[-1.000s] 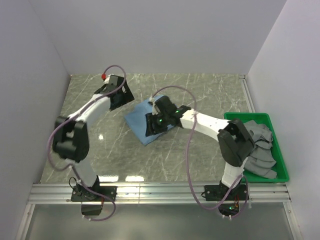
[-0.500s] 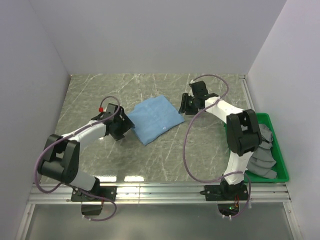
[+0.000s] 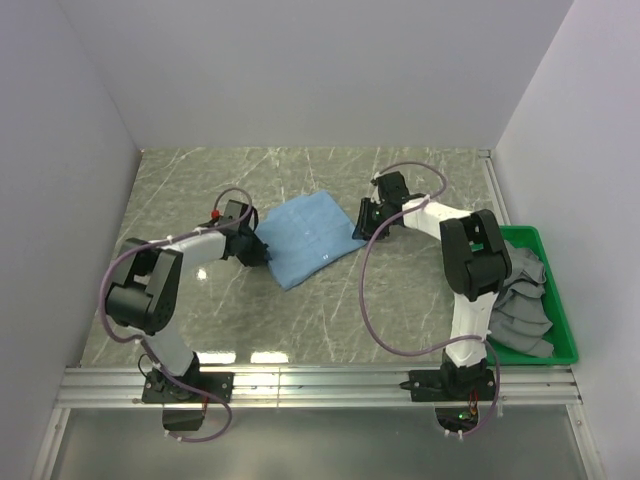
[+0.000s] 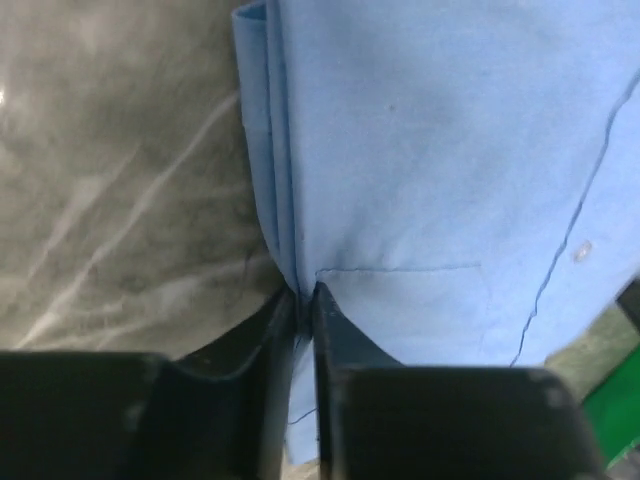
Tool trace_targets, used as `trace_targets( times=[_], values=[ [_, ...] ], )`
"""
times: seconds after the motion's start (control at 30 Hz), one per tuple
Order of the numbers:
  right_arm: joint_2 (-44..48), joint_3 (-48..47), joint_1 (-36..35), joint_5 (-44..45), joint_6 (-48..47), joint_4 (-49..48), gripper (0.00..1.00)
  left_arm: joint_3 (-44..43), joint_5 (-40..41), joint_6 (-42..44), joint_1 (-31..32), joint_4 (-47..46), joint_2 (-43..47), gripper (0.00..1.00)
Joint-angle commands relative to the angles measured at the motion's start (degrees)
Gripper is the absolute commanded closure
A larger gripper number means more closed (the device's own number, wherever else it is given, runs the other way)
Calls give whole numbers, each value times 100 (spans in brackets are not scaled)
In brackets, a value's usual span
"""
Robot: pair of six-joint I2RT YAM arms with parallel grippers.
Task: Fold and stack the long sleeve shirts
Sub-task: Fold the shirt
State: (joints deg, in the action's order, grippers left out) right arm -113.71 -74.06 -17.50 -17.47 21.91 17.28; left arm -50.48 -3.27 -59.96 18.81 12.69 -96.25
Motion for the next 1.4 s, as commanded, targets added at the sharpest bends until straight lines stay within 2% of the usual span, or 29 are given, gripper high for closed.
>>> trace_targets(
  times=[0.0,0.13,0.2,0.3,0.33,0.4,0.43,0.5,0.53,0.63,0.77,0.8,0.83,0.93,1.07,1.2,1.23,1.37],
  values=[
    [244,444,-210,-440,251,-93,62,-469,588,581,-131,759,-455,85],
    [726,1059,-587,-599,778,-495,69,-1200,1371,1249,-527,1690,-939,86],
    [850,1297,-930,-617,1059,-681,69,-1613,1748,1364,-641,1868,-1123,83],
    [1000,1403,-1308,-634,1393,-971,69,-2219,2101,1636,-852,2132,-1369,73],
    [1070,1412,-1352,-634,1464,-1094,69,-2377,2137,1776,-879,2193,-1414,64],
    [1175,1377,-1344,-538,1474,-1086,68,-2773,2234,1900,-888,2335,-1397,55],
    [1324,1342,-1327,-407,1413,-903,65,-2835,2190,2040,-888,2335,-1318,42],
    [1535,1307,-1196,-20,1211,-744,60,-2801,2137,2164,-827,2203,-925,26],
    [1806,1385,-1134,85,1167,-683,53,-2766,2163,2295,-774,2159,-766,15],
    [2361,1578,-783,148,1114,-656,41,-2590,2417,2637,-388,2045,-124,5],
    [2994,1807,-606,929,842,-278,23,-2222,2620,3192,595,1834,580,3],
    [3204,1842,-545,1121,832,-182,20,-2168,2629,3262,1050,1808,729,3],
    [3328,1991,-422,1123,832,-190,13,-2081,2629,3359,1281,1799,782,4],
    [3732,2316,-220,887,920,-286,5,-1914,2770,3526,2134,1676,818,7],
    [4111,2607,-9,842,964,-348,3,-1790,2884,3772,2846,1500,511,9],
    [4532,2906,97,947,1025,-462,3,-1966,3410,4246,3689,1421,-200,14],
    [4603,3002,123,1026,1060,-471,3,-2009,3420,4465,3778,1368,-306,19],
    [4893,3161,273,1167,1184,-427,3,-2168,3385,4809,3973,1333,-841,26]
  ],
)
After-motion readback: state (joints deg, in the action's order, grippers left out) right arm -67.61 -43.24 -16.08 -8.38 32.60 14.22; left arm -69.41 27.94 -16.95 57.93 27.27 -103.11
